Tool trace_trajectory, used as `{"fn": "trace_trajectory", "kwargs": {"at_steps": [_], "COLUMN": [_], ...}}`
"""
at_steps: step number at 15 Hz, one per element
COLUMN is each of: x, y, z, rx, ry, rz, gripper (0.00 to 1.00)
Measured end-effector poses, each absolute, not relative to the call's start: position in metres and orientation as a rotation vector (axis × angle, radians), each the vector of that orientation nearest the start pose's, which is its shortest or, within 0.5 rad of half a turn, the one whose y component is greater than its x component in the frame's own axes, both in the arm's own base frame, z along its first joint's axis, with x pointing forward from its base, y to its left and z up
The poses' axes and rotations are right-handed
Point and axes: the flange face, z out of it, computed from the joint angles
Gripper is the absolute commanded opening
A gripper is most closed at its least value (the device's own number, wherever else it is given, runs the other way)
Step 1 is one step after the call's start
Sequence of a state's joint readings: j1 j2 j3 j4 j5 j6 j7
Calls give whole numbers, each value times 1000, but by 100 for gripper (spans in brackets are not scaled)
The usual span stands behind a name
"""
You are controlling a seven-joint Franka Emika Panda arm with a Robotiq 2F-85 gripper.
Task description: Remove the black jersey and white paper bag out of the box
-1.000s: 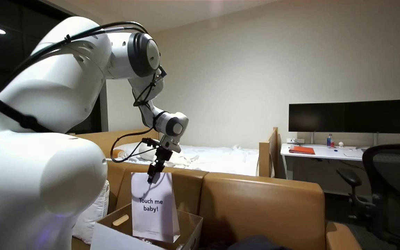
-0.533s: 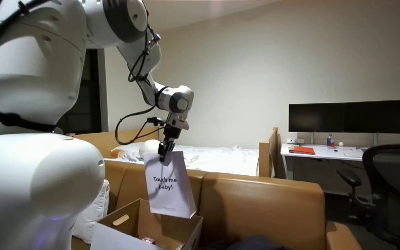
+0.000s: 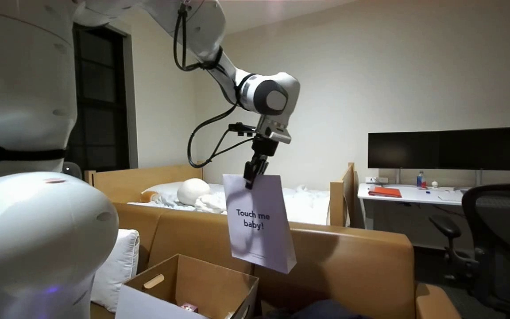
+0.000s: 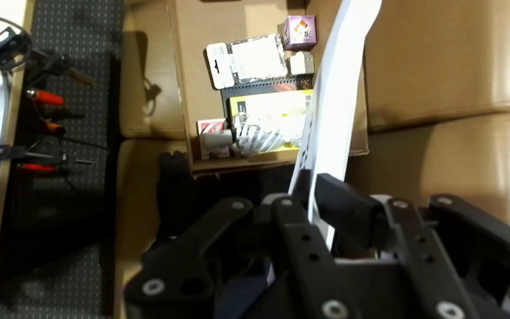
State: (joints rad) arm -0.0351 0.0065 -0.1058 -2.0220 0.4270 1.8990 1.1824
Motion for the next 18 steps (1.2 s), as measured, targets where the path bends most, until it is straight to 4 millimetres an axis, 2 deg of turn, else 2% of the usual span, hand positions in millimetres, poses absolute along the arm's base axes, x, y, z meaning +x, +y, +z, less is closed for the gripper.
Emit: {"fn": "trace_trajectory", "kwargs": {"at_steps": [3,5,7,9,12,15,16,18], "x": [515,499,490,490,509,543,554,571], "y": [-138,-191,-236,-269,-294,-300,-299,-297], "z": [438,428,414,396,367,350,349,353], "rx": [-2046,-2026,-2012,-1996,-1962,-1978,-1995,-2025], "ry": [1909,1901,1879,1849,1819,1801,1792,1774], "rz": [478,498,514,533,608,638,629,600], "gripper": [3,3,3,3,3,2,34,40]}}
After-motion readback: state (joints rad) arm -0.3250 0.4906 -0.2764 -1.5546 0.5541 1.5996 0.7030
